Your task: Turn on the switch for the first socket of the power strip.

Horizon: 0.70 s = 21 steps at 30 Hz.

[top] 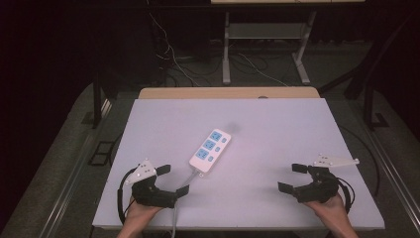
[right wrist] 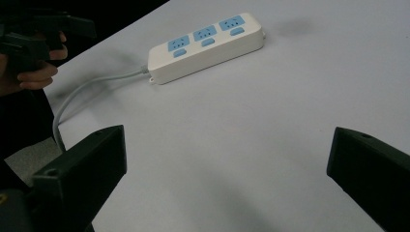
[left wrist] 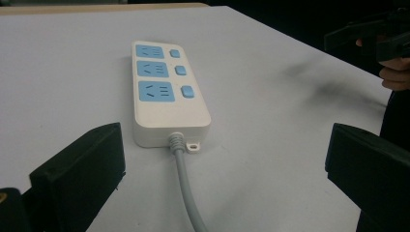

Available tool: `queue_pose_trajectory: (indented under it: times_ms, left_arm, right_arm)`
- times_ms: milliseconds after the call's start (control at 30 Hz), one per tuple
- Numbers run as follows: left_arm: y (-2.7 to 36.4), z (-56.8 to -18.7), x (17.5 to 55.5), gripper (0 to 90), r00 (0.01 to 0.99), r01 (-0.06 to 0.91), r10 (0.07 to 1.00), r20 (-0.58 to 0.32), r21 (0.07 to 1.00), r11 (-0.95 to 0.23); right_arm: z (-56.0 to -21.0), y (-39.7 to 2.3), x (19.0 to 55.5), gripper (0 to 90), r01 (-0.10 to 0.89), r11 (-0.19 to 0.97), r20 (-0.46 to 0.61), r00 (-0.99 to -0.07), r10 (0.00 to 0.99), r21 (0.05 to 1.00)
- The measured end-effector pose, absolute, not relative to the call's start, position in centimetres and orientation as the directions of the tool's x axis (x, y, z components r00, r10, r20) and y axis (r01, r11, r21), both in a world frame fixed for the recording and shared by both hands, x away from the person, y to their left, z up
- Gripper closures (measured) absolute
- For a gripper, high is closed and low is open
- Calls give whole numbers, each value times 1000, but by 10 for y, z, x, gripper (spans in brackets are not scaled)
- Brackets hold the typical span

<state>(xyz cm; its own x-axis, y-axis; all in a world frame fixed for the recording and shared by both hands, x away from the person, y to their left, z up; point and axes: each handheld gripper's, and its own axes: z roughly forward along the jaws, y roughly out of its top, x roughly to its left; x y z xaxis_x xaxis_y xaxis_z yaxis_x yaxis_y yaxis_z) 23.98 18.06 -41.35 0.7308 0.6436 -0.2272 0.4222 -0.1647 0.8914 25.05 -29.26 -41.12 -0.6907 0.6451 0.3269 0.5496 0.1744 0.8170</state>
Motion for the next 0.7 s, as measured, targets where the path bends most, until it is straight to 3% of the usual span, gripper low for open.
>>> queue_pose_trajectory:
  times_ms: [700]
  left_arm:
    - [179,-411,236,0,739,427,637,-221,885,-188]
  right_arm:
    - [-415,-297,253,2,570,181,333,-676,657,801]
